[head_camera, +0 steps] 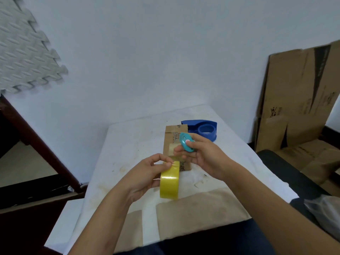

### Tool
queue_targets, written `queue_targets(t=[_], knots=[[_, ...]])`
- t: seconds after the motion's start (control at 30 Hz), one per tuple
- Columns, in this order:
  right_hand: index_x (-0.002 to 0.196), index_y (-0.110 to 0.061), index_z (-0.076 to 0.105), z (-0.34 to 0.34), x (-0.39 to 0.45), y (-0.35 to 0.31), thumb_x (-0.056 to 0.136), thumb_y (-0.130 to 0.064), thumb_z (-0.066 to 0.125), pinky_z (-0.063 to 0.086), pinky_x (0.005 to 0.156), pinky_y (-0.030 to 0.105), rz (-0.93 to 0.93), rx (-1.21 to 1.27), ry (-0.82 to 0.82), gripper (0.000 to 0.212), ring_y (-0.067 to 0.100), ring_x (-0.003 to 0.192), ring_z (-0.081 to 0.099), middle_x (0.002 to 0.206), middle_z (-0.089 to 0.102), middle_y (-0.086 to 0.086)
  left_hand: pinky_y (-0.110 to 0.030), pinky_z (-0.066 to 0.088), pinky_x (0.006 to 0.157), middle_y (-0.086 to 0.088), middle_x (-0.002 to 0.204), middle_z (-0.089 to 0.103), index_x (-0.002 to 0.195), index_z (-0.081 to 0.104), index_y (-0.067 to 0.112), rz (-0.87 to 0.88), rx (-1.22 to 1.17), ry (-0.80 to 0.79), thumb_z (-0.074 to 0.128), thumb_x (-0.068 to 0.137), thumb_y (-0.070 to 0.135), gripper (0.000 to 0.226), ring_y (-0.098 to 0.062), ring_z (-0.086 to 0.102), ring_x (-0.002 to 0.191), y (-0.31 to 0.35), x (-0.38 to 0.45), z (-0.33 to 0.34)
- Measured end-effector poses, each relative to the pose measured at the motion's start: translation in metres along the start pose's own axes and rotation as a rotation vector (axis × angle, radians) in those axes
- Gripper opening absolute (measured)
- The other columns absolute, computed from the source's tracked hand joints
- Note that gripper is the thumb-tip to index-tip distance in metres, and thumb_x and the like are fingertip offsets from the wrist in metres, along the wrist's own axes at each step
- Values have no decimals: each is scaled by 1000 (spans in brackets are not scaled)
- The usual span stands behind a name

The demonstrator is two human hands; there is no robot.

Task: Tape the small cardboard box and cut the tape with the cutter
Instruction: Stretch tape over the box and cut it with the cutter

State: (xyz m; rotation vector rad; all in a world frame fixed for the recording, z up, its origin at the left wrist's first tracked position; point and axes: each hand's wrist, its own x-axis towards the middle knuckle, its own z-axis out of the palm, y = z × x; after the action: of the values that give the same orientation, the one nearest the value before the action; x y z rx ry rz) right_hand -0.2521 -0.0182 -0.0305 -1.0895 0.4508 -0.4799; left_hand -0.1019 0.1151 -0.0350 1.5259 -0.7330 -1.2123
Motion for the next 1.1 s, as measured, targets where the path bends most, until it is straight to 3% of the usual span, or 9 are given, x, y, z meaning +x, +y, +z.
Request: queue_targets(t=[0.1,0.17,0.33,0.47,0.6,0.7,0.87,0.97,1.1], knots=[[108,-7,56,-8,-9,2,95,-3,45,54,75,28,28,225,130,18,22,85,70,97,68,15,-31,59,75,-8,97,73,94,69,15,29,-34,-9,65,92,13,5,-17,68,81,1,2,12],[101,-6,56,-15,-15,2,93,-1,46,53,68,24,43,217,198,14,16,78,61,93,61,11,-33,59,78,-12,107,70,94,70,15,38,-70,-18,65,92,10,7,-22,67,88,-1,5,23],[111,-11,60,-29,-30,7,90,-19,64,54,73,23,-26,-201,270,23,13,79,58,93,59,4,-39,58,87,-18,118,69,97,69,13,56,-202,-31,64,92,6,10,-27,68,96,-10,16,56],[96,-27,65,-34,-43,13,85,-46,64,60,79,33,-144,-514,373,23,23,84,68,92,66,6,-42,59,89,-19,112,73,102,66,10,73,-359,-8,62,93,6,10,-33,71,103,-20,23,80],[90,-35,66,-43,-46,21,82,-43,67,54,84,40,-163,-644,395,12,21,95,61,97,65,0,-33,63,75,-15,99,77,104,64,8,62,-468,-18,58,96,7,10,-25,76,90,-21,25,96],[91,-30,67,-49,-46,20,85,-37,66,49,78,30,-190,-694,410,9,17,94,60,96,65,-2,-31,63,72,-14,96,78,105,63,8,53,-489,-25,58,96,6,10,-22,76,86,-20,28,105],[96,-24,69,-53,-39,24,88,-30,64,37,68,10,-315,-891,553,11,10,90,56,100,61,2,-34,62,82,-17,106,76,110,63,9,67,-423,-24,58,97,10,14,-25,74,96,-19,38,112],[100,-22,68,-58,-35,25,90,-29,63,36,68,7,-338,-914,600,13,9,90,54,102,60,2,-33,61,83,-15,107,75,110,65,11,66,-355,-42,57,98,11,15,-24,73,98,-16,42,111],[102,-20,67,-71,-30,16,91,-27,62,34,69,7,-371,-942,641,14,8,90,52,102,58,0,-33,56,95,-14,121,70,128,63,18,94,-203,-112,58,97,11,32,-22,70,109,-8,43,100]])
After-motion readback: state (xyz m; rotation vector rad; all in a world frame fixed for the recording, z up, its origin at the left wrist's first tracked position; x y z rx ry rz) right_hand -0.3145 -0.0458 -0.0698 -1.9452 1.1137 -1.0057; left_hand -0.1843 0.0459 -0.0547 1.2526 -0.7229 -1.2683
